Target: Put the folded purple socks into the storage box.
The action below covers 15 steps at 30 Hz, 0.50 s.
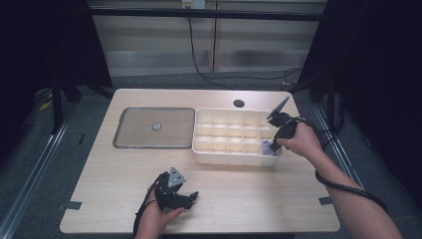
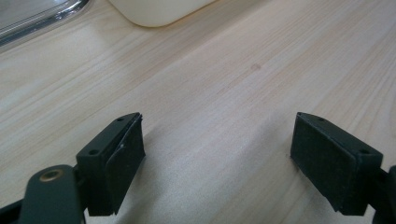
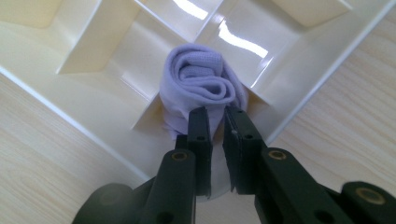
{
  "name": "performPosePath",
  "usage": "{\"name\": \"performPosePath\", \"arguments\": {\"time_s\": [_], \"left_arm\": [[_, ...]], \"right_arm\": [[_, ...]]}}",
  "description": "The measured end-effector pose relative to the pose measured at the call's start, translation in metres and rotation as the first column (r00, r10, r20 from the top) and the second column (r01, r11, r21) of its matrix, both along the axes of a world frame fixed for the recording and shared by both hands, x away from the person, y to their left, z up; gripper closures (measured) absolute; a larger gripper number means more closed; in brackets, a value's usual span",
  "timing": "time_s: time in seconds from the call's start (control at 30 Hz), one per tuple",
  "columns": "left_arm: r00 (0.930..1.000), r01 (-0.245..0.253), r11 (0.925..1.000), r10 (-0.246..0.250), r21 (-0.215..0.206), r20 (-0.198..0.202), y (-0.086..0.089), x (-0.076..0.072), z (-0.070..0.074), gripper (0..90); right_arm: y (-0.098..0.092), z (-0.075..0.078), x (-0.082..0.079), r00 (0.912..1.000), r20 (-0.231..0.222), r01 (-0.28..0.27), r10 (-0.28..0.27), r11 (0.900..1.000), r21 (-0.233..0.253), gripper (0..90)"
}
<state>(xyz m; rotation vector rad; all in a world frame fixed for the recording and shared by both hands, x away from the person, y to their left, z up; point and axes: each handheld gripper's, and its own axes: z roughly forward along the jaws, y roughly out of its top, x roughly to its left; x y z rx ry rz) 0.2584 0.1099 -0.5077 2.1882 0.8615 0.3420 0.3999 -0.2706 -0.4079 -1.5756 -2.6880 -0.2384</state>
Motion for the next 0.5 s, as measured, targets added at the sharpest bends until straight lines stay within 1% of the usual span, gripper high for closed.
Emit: {"name": "performPosePath", "arguments": {"time_s": [0.1,0.27,0.37,0.5], "left_arm": [[1.0,-0.001,1.0,0.001,0.0,0.0,0.0,0.0,0.0,17.0],[1.0,0.001,1.0,-0.001,0.003,0.002,0.0,0.0,0.0,17.0],[1.0,0.001,1.0,-0.001,0.003,0.002,0.0,0.0,0.0,17.0],[1.0,0.0,1.0,0.0,0.003,0.002,0.0,0.0,0.0,17.0]], "right_arm": [[-0.002,0.004,0.0,0.9999,0.011,0.0,0.0,1.0,0.005,80.9],[-0.002,0.011,0.0,0.9999,0.013,-0.004,0.004,1.0,0.011,80.7],[-0.001,0.013,0.0,0.9999,0.011,-0.007,0.007,1.0,0.012,79.6],[-0.002,0.016,0.0,0.9999,0.011,-0.005,0.004,1.0,0.024,76.0]]}}
